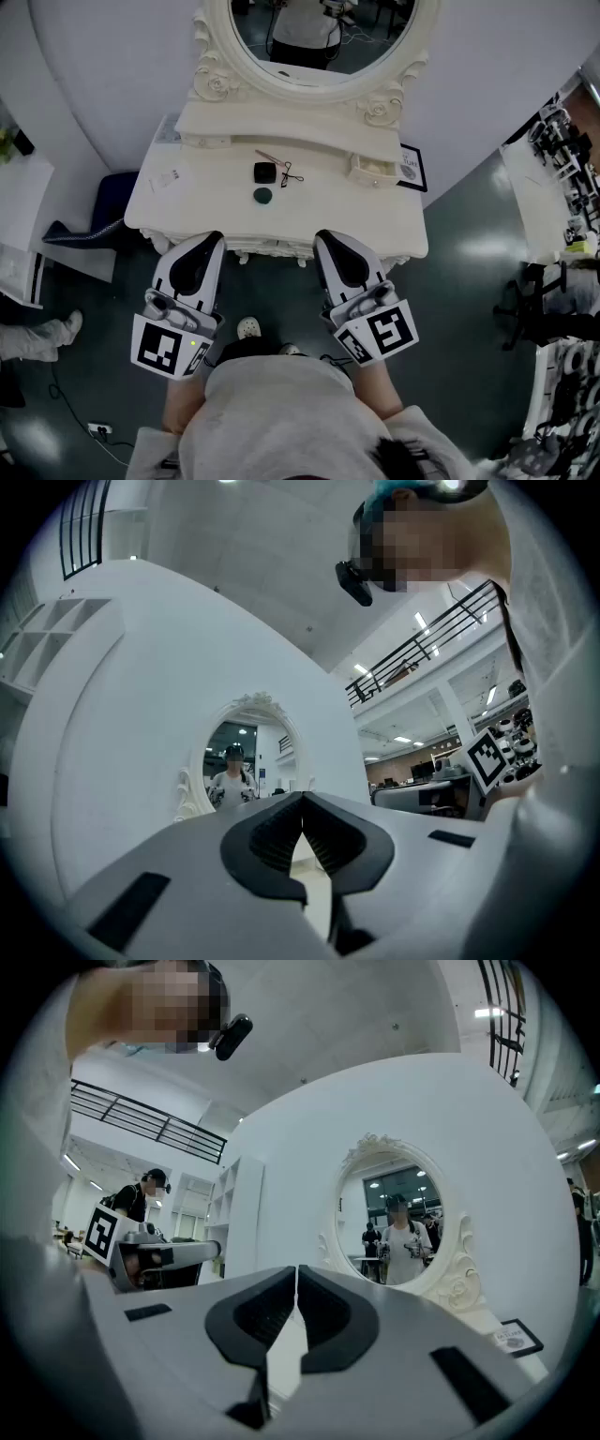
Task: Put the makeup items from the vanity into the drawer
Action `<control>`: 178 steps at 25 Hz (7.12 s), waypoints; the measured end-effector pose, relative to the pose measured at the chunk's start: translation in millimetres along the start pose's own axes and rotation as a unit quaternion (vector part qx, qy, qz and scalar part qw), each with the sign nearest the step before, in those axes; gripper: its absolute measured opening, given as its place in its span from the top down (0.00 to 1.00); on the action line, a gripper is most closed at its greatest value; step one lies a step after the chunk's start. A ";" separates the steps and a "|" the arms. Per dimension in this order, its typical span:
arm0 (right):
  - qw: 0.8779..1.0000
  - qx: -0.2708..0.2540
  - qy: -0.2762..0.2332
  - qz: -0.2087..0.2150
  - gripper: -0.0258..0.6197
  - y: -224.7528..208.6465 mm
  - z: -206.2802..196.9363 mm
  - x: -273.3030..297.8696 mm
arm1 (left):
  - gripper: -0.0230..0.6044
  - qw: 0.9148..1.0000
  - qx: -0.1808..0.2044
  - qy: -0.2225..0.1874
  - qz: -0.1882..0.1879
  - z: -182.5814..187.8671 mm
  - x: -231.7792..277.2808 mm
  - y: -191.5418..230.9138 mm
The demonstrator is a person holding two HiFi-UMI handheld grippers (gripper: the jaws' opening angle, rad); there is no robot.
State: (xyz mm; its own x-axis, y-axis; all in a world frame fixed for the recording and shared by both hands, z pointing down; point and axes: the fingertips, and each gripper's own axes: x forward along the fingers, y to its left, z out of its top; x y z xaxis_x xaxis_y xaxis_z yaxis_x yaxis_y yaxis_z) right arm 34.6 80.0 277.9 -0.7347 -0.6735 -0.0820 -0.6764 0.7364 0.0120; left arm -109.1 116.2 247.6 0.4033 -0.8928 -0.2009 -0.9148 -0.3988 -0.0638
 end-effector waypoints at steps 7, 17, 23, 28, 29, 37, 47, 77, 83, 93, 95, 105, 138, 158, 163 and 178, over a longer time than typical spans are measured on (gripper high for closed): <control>1.000 0.002 0.001 -0.002 0.92 1.2 -6.0 19.9 | 0.94 1.000 -0.006 0.001 -0.013 -8.0 8.3 14.2; 1.000 0.008 -0.010 -0.020 0.92 -10.2 -7.3 49.8 | 0.94 0.999 -0.012 0.002 -0.032 -17.6 28.0 41.1; 0.999 0.010 -0.008 -0.033 0.92 -19.3 -7.6 64.4 | 0.94 0.999 -0.014 0.002 -0.052 -22.8 41.3 55.5; 0.999 0.010 -0.002 -0.046 0.92 -22.0 -11.7 69.7 | 0.94 0.998 -0.019 0.001 -0.068 -29.0 51.5 65.0; 0.999 0.009 0.000 -0.049 0.92 -23.1 -12.5 70.7 | 0.94 0.997 -0.020 0.001 -0.070 -29.9 53.9 66.4; 0.998 0.024 0.006 -0.062 0.92 -38.6 -21.3 74.7 | 0.94 0.997 -0.022 0.002 -0.076 -34.4 71.6 72.7; 0.999 0.033 0.012 -0.041 0.92 -71.9 -28.4 106.7 | 0.94 0.999 -0.016 0.002 -0.052 -39.1 106.0 86.9; 0.961 0.109 0.255 0.012 0.92 -149.8 -188.3 186.3 | 0.94 0.998 -0.027 0.035 0.046 -82.9 163.6 123.7; 0.944 0.129 0.303 0.011 0.92 -155.5 -225.7 186.5 | 0.94 0.997 -0.030 0.042 0.065 -90.0 165.7 129.5; 0.916 0.140 0.375 0.025 0.92 -153.0 -276.8 193.1 | 0.94 0.994 -0.028 0.052 0.093 -97.2 167.1 140.7; 0.909 0.149 0.387 0.027 0.88 -151.2 -286.8 194.1 | 0.94 0.993 -0.028 0.053 0.100 -98.7 166.1 143.5; 0.886 0.154 0.436 0.020 0.77 -146.6 -326.0 198.4 | 0.94 0.990 -0.026 0.063 0.127 -104.5 160.2 154.2; 0.908 0.124 0.396 -0.049 0.92 -170.8 -292.9 176.7 | 0.94 0.993 -0.021 0.051 0.103 -93.4 156.1 136.3; 0.956 0.141 0.249 -0.064 0.92 -192.6 -207.5 148.6 | 0.94 0.999 -0.024 0.040 0.025 -82.7 178.2 100.9; 0.960 0.141 0.229 -0.083 0.92 -205.4 -191.6 134.7 | 0.94 0.999 -0.028 0.035 0.004 -83.1 187.9 92.5; 0.954 0.139 0.214 -0.158 0.92 -253.2 -180.6 85.2 | 0.94 0.998 -0.034 0.031 -0.044 -87.3 217.1 66.7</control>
State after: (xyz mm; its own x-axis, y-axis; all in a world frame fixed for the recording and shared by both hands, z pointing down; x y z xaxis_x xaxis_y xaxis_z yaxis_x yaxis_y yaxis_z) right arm 133.9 -175.4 447.8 -0.4899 -0.7854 0.3784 -0.8718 0.4398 -0.2158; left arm -80.6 -122.5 285.1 0.4853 -0.8637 -0.1358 -0.8725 -0.4885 -0.0111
